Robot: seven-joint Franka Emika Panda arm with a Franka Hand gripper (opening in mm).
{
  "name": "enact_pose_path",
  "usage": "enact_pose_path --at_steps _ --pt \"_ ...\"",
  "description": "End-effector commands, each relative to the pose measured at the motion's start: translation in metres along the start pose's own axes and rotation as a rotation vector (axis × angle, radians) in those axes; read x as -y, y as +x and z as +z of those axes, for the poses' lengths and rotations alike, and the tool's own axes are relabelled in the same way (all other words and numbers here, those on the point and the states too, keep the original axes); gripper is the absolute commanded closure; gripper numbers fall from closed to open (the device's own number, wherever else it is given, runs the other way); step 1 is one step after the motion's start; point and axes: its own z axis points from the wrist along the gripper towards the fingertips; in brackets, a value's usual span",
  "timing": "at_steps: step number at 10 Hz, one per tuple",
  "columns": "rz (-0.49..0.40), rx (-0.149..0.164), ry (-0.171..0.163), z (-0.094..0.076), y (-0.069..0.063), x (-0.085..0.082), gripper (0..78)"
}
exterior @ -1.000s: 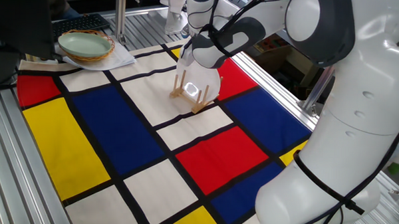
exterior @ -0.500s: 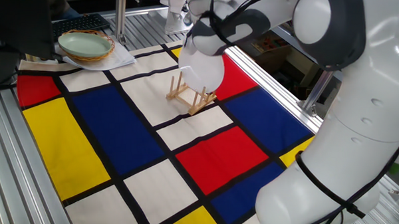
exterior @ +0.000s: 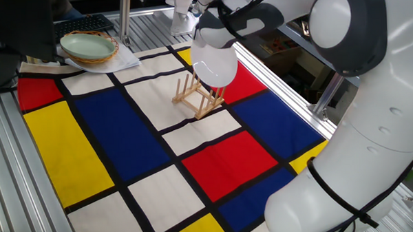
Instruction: Take the dish off the dish rack
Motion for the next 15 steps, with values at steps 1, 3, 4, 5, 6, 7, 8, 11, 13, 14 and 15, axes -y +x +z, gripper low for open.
enact_pose_path --at_steps 1,3,4,5,6,7,8,11,13,14,15 --pt "0.019 -0.04 -0.068 -0.021 -0.007 0.008 76.4" --pt "0.069 -0.112 -0.22 -0.048 -0.018 0.01 76.4" --pt "0.085 -0.125 -0.25 -0.052 -0.019 0.008 76.4" --pt "0.102 -0.151 -0.289 -0.062 -0.021 0.003 76.4" --pt "0.139 -0.171 -0.353 -0.068 -0.022 -0.001 76.4" --pt "0.181 -0.187 -0.419 -0.074 -0.021 -0.007 76.4" --pt "0.2 -0.194 -0.428 -0.079 -0.021 -0.015 76.4" --pt "0.273 -0.201 -0.457 -0.082 -0.018 -0.048 76.4" --pt "0.307 -0.207 -0.481 -0.086 -0.017 -0.066 76.4" --pt "0.33 -0.212 -0.516 -0.087 -0.018 -0.072 76.4" --pt "0.352 -0.213 -0.54 -0.087 -0.018 -0.08 76.4"
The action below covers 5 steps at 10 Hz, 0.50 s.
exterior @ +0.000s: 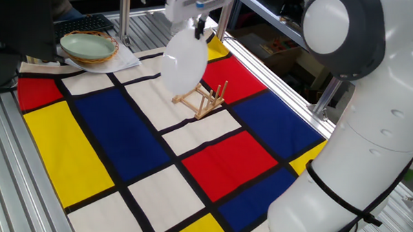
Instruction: Take the dish off the dish rack
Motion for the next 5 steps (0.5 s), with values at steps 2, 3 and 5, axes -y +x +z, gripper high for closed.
enact_pose_path --at_steps 2,3,5 --pt "0.102 -0.001 -0.112 0.016 0.011 -0.034 76.4" --pt "0.119 -0.001 -0.122 0.02 0.013 -0.043 76.4" --pt "0.164 0.0 -0.187 0.028 0.018 -0.055 76.4"
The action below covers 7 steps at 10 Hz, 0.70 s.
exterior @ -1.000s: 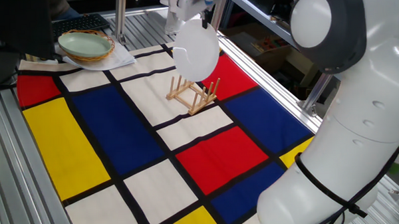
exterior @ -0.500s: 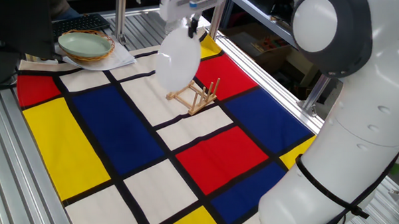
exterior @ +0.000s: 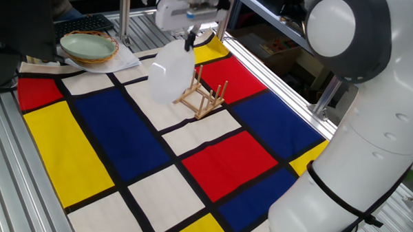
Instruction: Take the dish off the dish rack
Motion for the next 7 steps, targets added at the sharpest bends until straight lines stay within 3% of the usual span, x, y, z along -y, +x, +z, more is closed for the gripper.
enact_pose_path --at_steps 1,2,5,6,7 --pt "0.073 0.008 -0.093 0.013 0.01 -0.018 76.4" --pt "0.087 0.018 -0.121 0.022 0.013 -0.023 76.4" --pt "0.119 0.046 -0.146 0.045 0.018 -0.038 76.4" --pt "0.119 0.046 -0.146 0.045 0.018 -0.038 76.4" --pt "0.152 0.061 -0.196 0.058 0.021 -0.049 76.4"
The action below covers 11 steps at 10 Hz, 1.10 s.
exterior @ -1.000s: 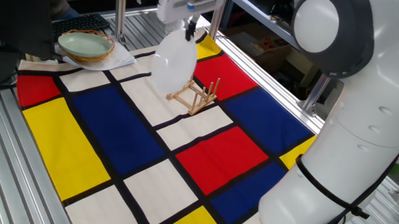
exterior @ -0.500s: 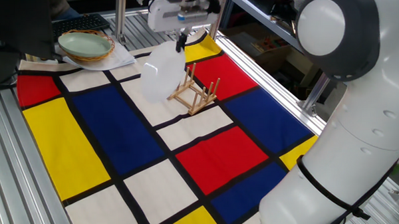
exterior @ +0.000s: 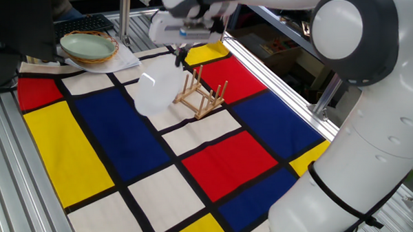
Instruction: Take the dish off the dish rack
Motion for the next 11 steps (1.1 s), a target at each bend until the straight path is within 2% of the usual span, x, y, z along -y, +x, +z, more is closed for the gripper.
enact_pose_path --at_steps 1,2,4,5,7,8,11 --pt "0.054 0.028 -0.082 0.019 0.007 -0.014 76.4" --pt "0.067 0.031 -0.111 0.022 0.008 -0.016 76.4" --pt "0.082 0.035 -0.127 0.028 0.01 -0.019 76.4" --pt "0.097 0.028 -0.15 0.03 0.012 -0.021 76.4" --pt "0.119 0.027 -0.17 0.037 0.014 -0.025 76.4" --pt "0.142 0.037 -0.214 0.046 0.016 -0.028 76.4" --pt "0.164 0.031 -0.259 0.054 0.016 -0.027 76.4"
